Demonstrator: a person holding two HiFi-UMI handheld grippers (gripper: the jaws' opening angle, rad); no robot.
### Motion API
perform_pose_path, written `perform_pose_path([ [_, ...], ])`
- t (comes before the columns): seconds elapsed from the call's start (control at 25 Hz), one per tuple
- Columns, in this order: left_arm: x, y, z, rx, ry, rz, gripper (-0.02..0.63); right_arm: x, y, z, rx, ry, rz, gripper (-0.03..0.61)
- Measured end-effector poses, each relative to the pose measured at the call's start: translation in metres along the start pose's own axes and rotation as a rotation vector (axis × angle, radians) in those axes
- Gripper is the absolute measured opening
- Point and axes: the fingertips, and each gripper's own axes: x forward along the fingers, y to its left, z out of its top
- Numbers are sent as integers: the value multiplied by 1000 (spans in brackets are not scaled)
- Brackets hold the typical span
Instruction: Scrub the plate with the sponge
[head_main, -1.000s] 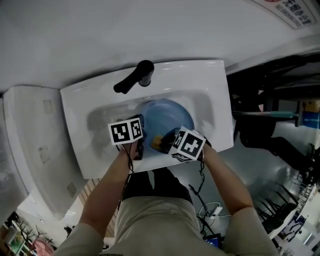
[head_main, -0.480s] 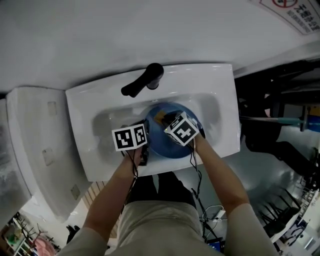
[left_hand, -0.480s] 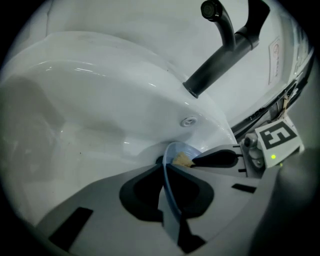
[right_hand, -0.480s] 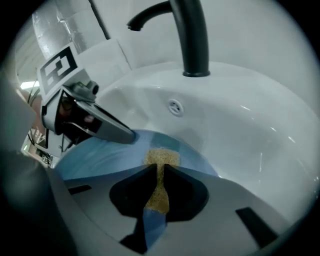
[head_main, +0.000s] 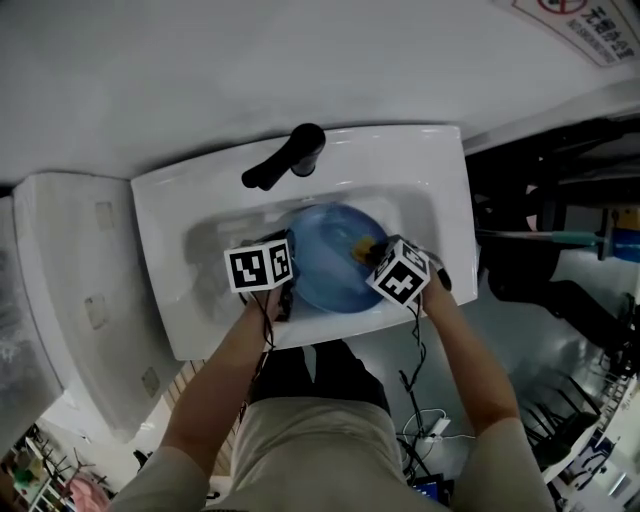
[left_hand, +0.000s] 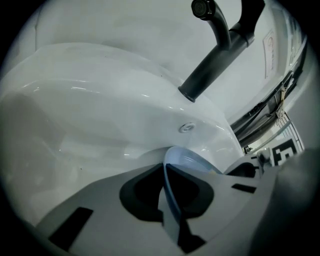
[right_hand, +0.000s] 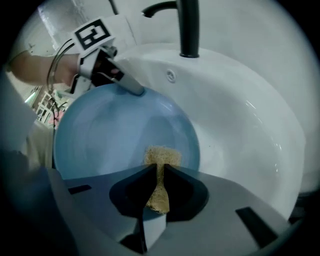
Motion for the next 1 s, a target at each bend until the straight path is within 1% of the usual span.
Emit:
perform_pose_path([
  [0.08, 0, 0, 0, 6, -1, 3, 23, -10, 21, -5, -49, 11, 51, 55],
  [0.16, -1, 1, -1, 9, -4, 12, 21, -20, 48, -2, -56, 9, 148, 55],
  [0.2, -1, 1, -1, 12, -3, 16, 21, -24, 61, 4, -45, -4, 205, 55],
  [0.28, 0, 0, -2, 21, 0, 21, 21, -28, 82, 21, -3, -66, 299, 56],
  [0.36, -2, 2, -3, 12, 5, 20, 22, -25, 93, 43, 56, -142, 352, 58],
  [0.44, -5, 5, -5, -15, 11, 21, 23, -20, 95, 59, 109, -199, 368, 58],
  [0.56, -7, 6, -8, -32, 6, 21, 23, -9, 84, 75, 169, -254, 333, 59],
  [0.72, -9, 9, -12, -48, -3, 9, 23, 7, 54, 85, 258, -299, 236, 60],
  [0.84, -10, 11, -15, -59, -4, 10, 25, 13, 28, 80, 275, -259, 134, 58],
  [0.92, -9, 14, -18, -48, 13, 28, 26, 16, 12, 73, 285, -220, 56, 58],
  [0.96, -9, 17, -20, -40, 27, 40, 28, 17, 4, 68, 306, -202, 21, 58],
  [1.0, -10, 19, -21, -33, 37, 52, 52, 16, -1, 63, 333, -190, -16, 58],
])
